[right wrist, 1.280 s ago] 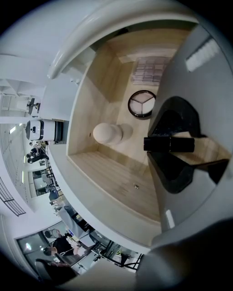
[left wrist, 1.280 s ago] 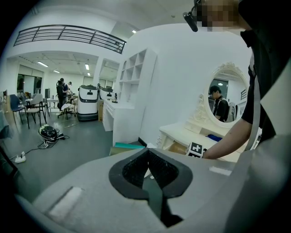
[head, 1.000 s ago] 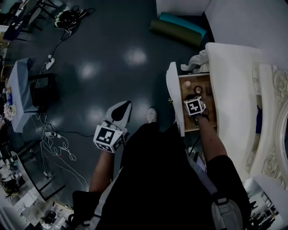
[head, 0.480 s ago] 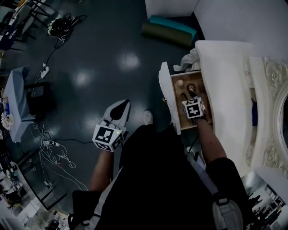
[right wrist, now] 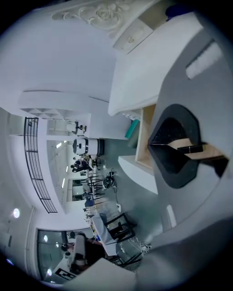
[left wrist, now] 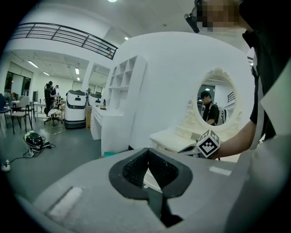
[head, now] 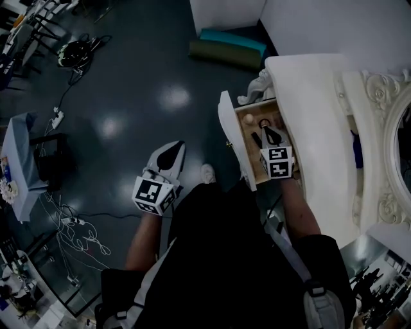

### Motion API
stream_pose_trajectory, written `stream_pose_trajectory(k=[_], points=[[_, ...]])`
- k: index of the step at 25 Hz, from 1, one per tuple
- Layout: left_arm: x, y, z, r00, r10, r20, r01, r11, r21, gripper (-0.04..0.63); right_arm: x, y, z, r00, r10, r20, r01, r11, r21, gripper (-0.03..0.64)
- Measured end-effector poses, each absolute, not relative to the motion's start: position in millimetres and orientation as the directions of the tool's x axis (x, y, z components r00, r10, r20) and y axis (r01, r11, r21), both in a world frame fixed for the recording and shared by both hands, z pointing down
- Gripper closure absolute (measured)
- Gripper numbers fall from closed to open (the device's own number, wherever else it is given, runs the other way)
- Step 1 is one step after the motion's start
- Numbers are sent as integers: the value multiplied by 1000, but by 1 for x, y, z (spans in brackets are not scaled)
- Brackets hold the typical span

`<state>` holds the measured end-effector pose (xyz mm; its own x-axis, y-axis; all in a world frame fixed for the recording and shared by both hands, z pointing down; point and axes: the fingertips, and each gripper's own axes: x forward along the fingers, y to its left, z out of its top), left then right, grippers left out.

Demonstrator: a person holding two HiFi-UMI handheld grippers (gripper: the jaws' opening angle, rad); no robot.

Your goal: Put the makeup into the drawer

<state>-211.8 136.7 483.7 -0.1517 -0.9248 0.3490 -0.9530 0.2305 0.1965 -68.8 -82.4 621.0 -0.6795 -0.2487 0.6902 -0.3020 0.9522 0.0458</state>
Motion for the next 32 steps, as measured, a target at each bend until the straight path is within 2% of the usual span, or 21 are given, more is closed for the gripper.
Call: stream_pose_trajectory(k=[13, 20, 32], points=[[-213, 111, 464, -15, -962, 273, -979, 70, 194, 592, -41, -80, 517, -758, -449, 473, -472, 878, 77, 617], [-204, 104, 469, 27, -962, 273, -983, 24, 181, 594, -2, -72, 506, -727, -513, 457, -535, 840, 91, 617], [-194, 100, 477, 61, -956, 288, -976, 4, 219, 592, 2, -64, 506, -748, -482, 457, -511, 857, 68, 618]])
